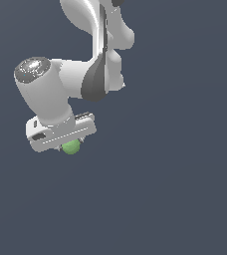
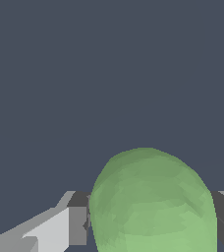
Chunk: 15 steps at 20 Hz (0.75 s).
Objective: Pick up the object and move it to a goal position.
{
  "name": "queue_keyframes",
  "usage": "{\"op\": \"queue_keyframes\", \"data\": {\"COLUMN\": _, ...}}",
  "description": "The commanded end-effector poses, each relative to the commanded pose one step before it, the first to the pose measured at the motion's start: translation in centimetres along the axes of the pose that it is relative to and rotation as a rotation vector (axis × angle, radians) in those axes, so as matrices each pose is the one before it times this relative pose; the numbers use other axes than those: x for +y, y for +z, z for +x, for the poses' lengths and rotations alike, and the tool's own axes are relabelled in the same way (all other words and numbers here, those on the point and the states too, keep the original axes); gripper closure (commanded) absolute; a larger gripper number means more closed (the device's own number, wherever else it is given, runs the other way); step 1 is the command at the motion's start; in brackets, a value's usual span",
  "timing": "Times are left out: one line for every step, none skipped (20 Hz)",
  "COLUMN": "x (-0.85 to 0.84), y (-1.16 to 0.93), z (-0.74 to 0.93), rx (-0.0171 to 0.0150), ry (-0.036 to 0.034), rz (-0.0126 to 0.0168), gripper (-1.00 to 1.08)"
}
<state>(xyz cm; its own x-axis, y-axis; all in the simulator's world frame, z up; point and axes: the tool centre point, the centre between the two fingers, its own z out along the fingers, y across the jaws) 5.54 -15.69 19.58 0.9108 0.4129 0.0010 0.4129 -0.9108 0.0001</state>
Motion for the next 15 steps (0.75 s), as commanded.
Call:
{"op": "queue_keyframes", "data": {"x": 1.218, "y": -2.317, "z": -0.809, "rx": -0.00054, "ry": -0.00065, "rz": 0.00081, "gripper": 1.08}}
{"op": "queue_keyframes", "data": {"x": 0.446, "y": -0.804, "z": -0.258, "rx": 0.0, "ry": 0.0, "rz": 0.0, "gripper": 1.08}}
{"op": "queue_keyframes", "data": {"x": 0.408, "y": -0.73, "z": -0.231, "rx": 0.0, "ry": 0.0, "rz": 0.0, "gripper": 1.08}}
{"op": "queue_keyframes", "data": {"x": 0.371, "y": -0.658, "z": -0.205, "rx": 0.0, "ry": 0.0, "rz": 0.0, "gripper": 1.08}}
{"op": "queue_keyframes", "data": {"x": 0.335, "y": -0.589, "z": -0.18, "rx": 0.0, "ry": 0.0, "rz": 0.0, "gripper": 1.08}}
{"op": "queue_keyframes", "data": {"x": 0.301, "y": -0.522, "z": -0.156, "rx": 0.0, "ry": 0.0, "rz": 0.0, "gripper": 1.08}}
{"op": "queue_keyframes", "data": {"x": 0.267, "y": -0.457, "z": -0.133, "rx": 0.0, "ry": 0.0, "rz": 0.0, "gripper": 1.08}}
{"op": "queue_keyframes", "data": {"x": 0.234, "y": -0.394, "z": -0.112, "rx": 0.0, "ry": 0.0, "rz": 0.0, "gripper": 1.08}}
{"op": "queue_keyframes", "data": {"x": 0.199, "y": -0.343, "z": -0.093, "rx": -0.00019, "ry": 0.00015, "rz": -0.00042, "gripper": 1.08}}
{"op": "queue_keyframes", "data": {"x": 0.171, "y": -0.276, "z": -0.072, "rx": 0.0, "ry": 0.0, "rz": 0.0, "gripper": 1.08}}
{"op": "queue_keyframes", "data": {"x": 0.139, "y": -0.221, "z": -0.055, "rx": 0.0, "ry": 0.0, "rz": 0.0, "gripper": 1.08}}
{"op": "queue_keyframes", "data": {"x": 0.108, "y": -0.168, "z": -0.04, "rx": 0.0, "ry": 0.0, "rz": 0.0, "gripper": 1.08}}
{"op": "queue_keyframes", "data": {"x": 0.077, "y": -0.117, "z": -0.027, "rx": 0.0, "ry": 0.0, "rz": 0.0, "gripper": 1.08}}
{"op": "queue_keyframes", "data": {"x": 0.045, "y": -0.068, "z": -0.015, "rx": 0.0, "ry": 0.0, "rz": 0.0, "gripper": 1.08}}
{"op": "queue_keyframes", "data": {"x": 0.015, "y": -0.022, "z": -0.005, "rx": 0.0, "ry": 0.0, "rz": 0.0, "gripper": 1.08}}
